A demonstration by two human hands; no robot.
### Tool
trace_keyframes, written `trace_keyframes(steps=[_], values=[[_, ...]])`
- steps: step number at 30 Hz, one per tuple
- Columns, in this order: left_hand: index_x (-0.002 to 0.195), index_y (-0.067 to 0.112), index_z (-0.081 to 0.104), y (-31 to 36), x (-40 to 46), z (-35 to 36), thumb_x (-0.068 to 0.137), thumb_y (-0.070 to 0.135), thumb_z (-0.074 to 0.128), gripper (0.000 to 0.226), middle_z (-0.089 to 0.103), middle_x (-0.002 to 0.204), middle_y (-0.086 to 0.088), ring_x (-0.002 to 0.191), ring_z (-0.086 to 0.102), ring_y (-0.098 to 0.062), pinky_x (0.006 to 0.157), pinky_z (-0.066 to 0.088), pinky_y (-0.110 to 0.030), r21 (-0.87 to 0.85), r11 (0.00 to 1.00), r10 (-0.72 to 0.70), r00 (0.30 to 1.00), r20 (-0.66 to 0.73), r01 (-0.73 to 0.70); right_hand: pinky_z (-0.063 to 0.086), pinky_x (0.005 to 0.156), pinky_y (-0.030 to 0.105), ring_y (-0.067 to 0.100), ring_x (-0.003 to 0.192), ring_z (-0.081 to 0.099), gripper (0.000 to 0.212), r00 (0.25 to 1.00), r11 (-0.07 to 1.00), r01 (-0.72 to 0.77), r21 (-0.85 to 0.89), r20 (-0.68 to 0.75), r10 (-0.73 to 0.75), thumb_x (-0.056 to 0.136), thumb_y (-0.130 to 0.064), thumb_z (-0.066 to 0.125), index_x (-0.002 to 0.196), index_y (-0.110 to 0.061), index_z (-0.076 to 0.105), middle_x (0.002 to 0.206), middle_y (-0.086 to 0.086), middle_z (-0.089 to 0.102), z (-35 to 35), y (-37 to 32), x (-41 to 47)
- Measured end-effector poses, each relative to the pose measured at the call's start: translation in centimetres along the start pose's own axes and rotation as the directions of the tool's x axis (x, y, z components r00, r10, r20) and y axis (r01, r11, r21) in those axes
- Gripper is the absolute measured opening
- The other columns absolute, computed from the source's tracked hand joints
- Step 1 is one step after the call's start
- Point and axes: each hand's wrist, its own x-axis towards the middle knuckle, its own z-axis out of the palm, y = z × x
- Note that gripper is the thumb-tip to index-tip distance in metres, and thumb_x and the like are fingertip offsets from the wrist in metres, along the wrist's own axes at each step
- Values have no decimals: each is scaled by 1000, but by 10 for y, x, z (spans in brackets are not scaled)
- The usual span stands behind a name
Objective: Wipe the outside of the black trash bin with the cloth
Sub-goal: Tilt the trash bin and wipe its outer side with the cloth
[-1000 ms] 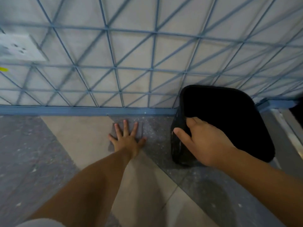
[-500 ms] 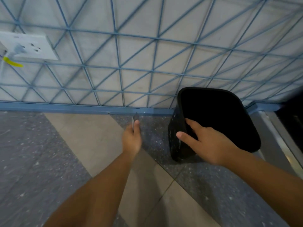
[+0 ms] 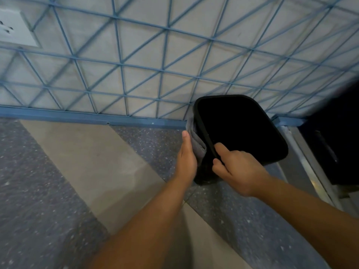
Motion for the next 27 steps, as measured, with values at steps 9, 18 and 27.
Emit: trace_keyframes(steps=[9,18,27], values=[[156,45,40,-51,79,22,75,99,42,98,37,167,10,159,26,-16,131,16,-49,-50,998,28,998,61,-25,47,63,41,29,73,62,28,998,1000,9,-13,-57,-10,99,-47,27,99,-22,39,79,4,63,4,2,12],[158,32,42,-29,48,24,77,95,43,102,41,166,4,158,29,-16,131,21,-45,-51,988,147,989,32,-145,33,58,34,31,77,65,30,994,985,85,-151,-55,-95,99,-44,26,103,-18,39,85,7,66,8,8,16],[155,40,44,-47,71,19,85,91,38,87,43,165,5,157,31,-17,131,20,-48,-16,992,126,991,44,-126,37,55,35,27,67,63,34,986,985,121,-121,-104,-134,93,-50,16,94,-23,35,74,3,63,11,10,14]])
